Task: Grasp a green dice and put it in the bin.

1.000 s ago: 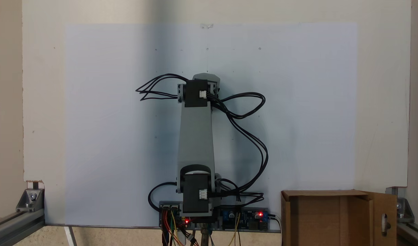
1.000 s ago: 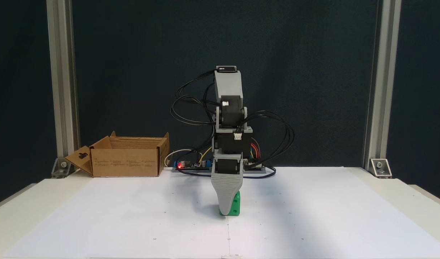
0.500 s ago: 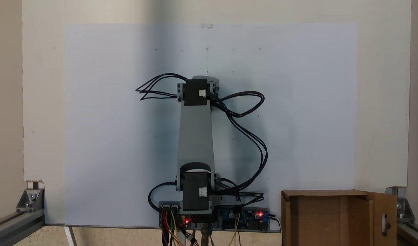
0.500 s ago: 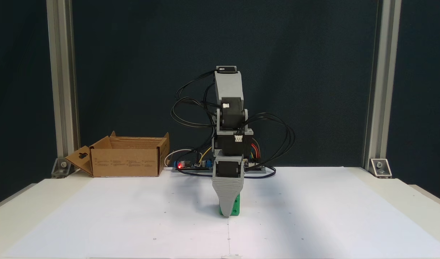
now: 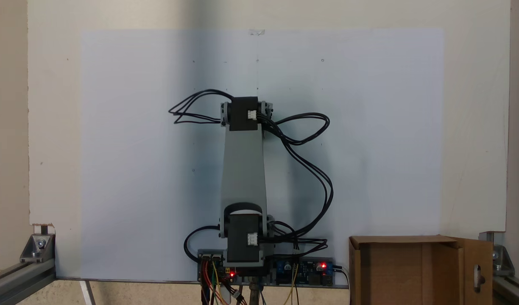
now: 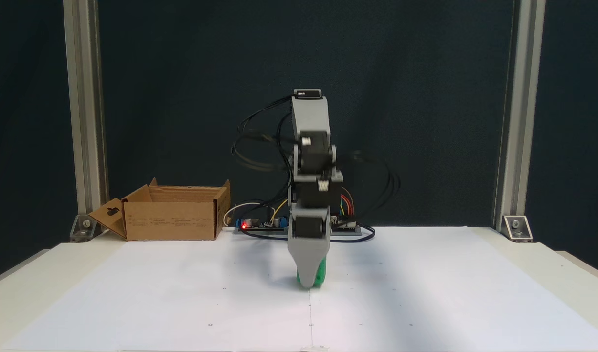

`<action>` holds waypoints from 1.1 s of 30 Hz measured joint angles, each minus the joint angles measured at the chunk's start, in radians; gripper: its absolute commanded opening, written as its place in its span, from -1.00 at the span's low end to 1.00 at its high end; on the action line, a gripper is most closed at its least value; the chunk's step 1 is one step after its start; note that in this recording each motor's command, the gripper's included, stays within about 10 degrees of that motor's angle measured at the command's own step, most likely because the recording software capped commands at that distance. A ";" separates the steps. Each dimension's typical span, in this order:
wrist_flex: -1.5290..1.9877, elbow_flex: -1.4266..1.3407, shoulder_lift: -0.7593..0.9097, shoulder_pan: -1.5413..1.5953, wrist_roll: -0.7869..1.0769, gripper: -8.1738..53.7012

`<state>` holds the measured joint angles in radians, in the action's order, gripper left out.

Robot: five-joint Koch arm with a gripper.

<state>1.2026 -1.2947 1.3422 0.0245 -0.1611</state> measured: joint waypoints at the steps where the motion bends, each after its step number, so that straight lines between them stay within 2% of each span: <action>1: 0.080 0.127 0.003 -0.017 0.000 -0.36; 4: 0.178 0.282 0.032 -0.037 0.000 -0.36; 6: 0.351 0.468 0.109 -0.051 0.000 -0.36; 12: 0.520 0.520 0.245 -0.084 0.000 -0.36; 19: 0.522 0.529 0.252 -0.147 0.000 -0.36; 24: 0.522 0.591 0.250 -0.443 0.031 -0.36; 33: 0.522 0.643 0.250 -1.057 0.255 -0.36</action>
<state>1.7242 -0.6519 1.5923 -1.0324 0.0936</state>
